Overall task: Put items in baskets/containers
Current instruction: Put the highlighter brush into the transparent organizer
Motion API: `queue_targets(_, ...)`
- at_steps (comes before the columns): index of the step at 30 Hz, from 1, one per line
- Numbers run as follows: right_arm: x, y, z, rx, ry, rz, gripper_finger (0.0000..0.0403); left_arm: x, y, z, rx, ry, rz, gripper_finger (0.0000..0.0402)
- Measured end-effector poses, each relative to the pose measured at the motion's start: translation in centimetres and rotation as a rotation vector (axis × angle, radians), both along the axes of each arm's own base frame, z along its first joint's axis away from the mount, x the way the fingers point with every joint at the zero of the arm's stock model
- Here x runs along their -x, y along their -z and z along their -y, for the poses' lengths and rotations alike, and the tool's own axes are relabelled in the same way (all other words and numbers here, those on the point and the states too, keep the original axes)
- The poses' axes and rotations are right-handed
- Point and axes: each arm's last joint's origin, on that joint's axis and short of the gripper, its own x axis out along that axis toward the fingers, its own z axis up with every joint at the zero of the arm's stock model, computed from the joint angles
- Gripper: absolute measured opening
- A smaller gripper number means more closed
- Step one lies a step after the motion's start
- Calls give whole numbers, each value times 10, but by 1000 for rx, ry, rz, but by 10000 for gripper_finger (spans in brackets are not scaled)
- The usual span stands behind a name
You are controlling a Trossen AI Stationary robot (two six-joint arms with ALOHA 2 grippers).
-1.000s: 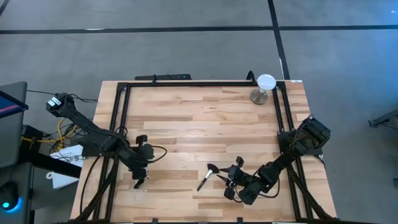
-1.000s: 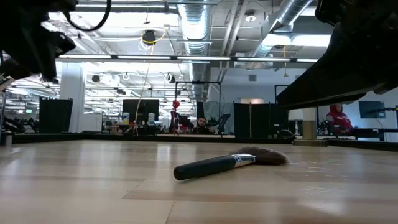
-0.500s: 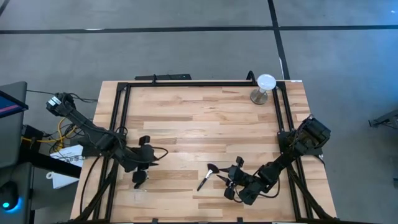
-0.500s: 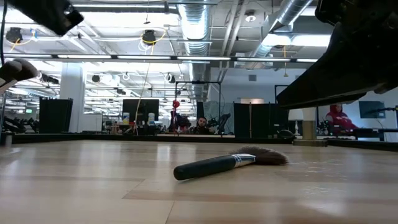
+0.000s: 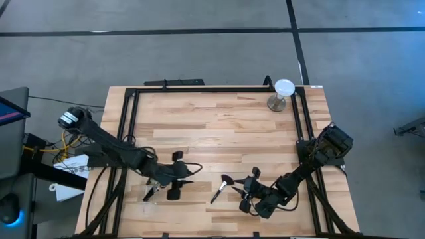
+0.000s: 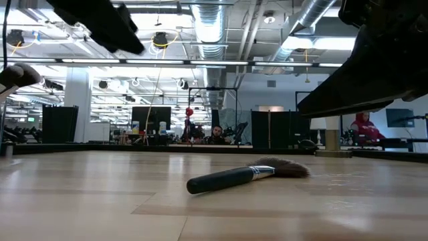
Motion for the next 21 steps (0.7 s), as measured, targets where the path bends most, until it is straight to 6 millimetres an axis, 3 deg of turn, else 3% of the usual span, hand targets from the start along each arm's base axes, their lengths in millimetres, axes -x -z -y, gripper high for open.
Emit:
queue_targets(5,0,0,0,1,-1,-2,118,-18,8,3,40,-9,65,189)
queue_targets(9,1,0,0,2,-2,-3,118,-27,-2,7,51,31,209,214)
queue_targets(14,3,0,-4,4,-14,-2,118,-28,-17,16,80,88,418,219)
queue_targets(21,8,1,-8,14,-31,-6,118,-17,-1,10,155,81,589,204)
